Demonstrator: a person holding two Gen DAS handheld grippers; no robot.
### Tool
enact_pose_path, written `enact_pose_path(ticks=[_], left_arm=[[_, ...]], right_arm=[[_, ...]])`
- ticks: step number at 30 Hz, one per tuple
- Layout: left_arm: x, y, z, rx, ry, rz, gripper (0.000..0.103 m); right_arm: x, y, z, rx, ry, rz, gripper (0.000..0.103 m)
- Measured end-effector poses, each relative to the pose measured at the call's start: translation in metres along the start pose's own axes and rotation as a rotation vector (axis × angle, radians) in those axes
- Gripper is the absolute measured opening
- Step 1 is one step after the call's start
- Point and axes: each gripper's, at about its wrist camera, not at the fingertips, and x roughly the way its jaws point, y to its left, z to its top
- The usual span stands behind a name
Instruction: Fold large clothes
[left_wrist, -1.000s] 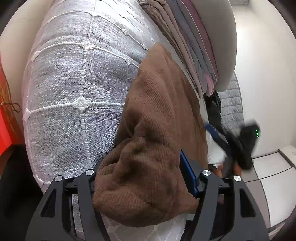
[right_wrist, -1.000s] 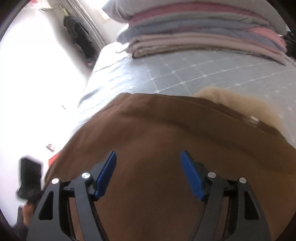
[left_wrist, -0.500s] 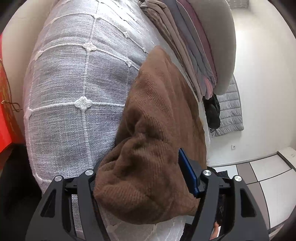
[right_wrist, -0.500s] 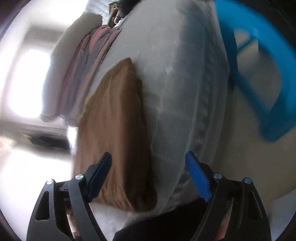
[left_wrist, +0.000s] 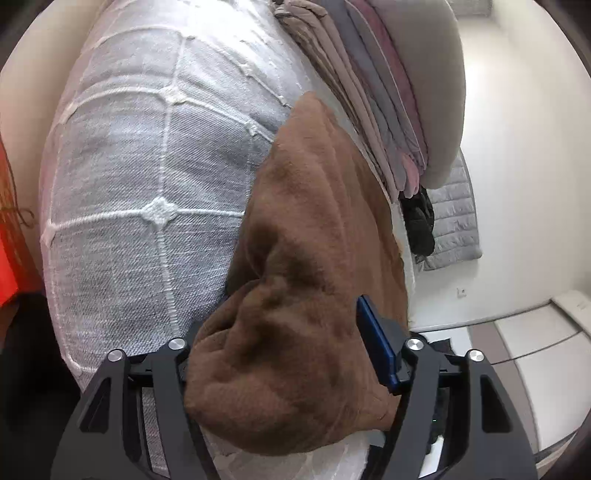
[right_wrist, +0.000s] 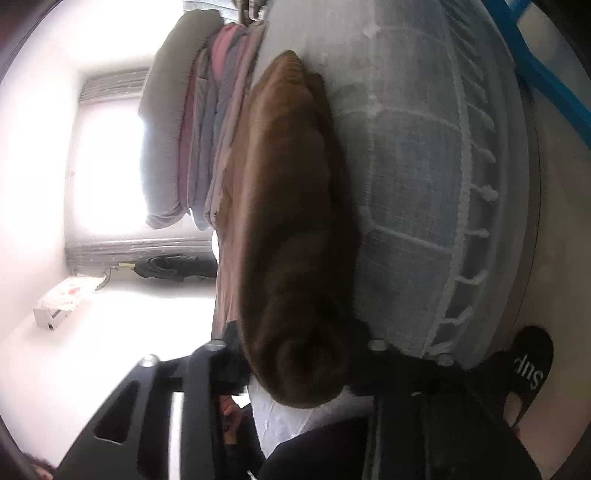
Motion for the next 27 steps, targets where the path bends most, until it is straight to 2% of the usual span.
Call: enact_pose_path(ticks=[1, 3, 9, 13, 16, 17, 18, 20, 22, 24, 26, 27], left_arm=[[0.000, -0.004, 0.000, 0.022, 0.002, 0.018, 0.033], [-0.004, -0.007, 0.002, 0.023, 0.006, -0.013, 0.024], [-0.031, -0.036, 0.012, 0.063, 0.005, -0.062, 0.020], [-0.050, -0.048, 0.015, 0.105, -0.021, -0.058, 0.021], [-0.030, -0.031, 0.018, 0.087, 0.025, 0.011, 0.026], [-0.020, -0.017, 0.019, 0.053, 0.040, 0.050, 0.034], [-0.015, -0.008, 0.020, 0.026, 0.051, 0.063, 0.038], [-0.012, 0.007, 0.019, -0.051, 0.063, 0.033, 0.042], [-0.015, 0.002, 0.021, -0.015, 0.046, 0.044, 0.047], [-0.015, 0.001, 0.022, -0.011, 0.035, 0.048, 0.057], [-0.009, 0.001, 0.023, -0.021, 0.032, 0.058, 0.060], [-0.007, 0.000, 0.023, -0.023, 0.028, 0.061, 0.063]], right_arm=[[0.000, 0.004, 0.001, -0.009, -0.006, 0.003, 0.031], [-0.005, 0.018, -0.004, -0.037, -0.022, 0.023, 0.029], [-0.008, 0.065, -0.009, -0.126, -0.033, 0.073, 0.027], [-0.005, 0.063, -0.017, -0.131, -0.005, 0.072, 0.027], [0.007, 0.036, -0.009, -0.097, 0.020, -0.022, 0.029], [0.013, 0.026, -0.005, -0.076, 0.045, -0.042, 0.033], [0.015, 0.020, -0.002, -0.059, 0.057, -0.061, 0.039], [0.010, 0.015, 0.000, -0.044, 0.030, -0.124, 0.045], [-0.008, 0.029, 0.001, -0.098, -0.062, -0.225, 0.051], [-0.019, 0.065, 0.004, -0.218, -0.208, -0.404, 0.055], [-0.011, 0.114, 0.004, -0.387, -0.279, -0.462, 0.057], [-0.004, 0.130, 0.002, -0.437, -0.276, -0.457, 0.062]])
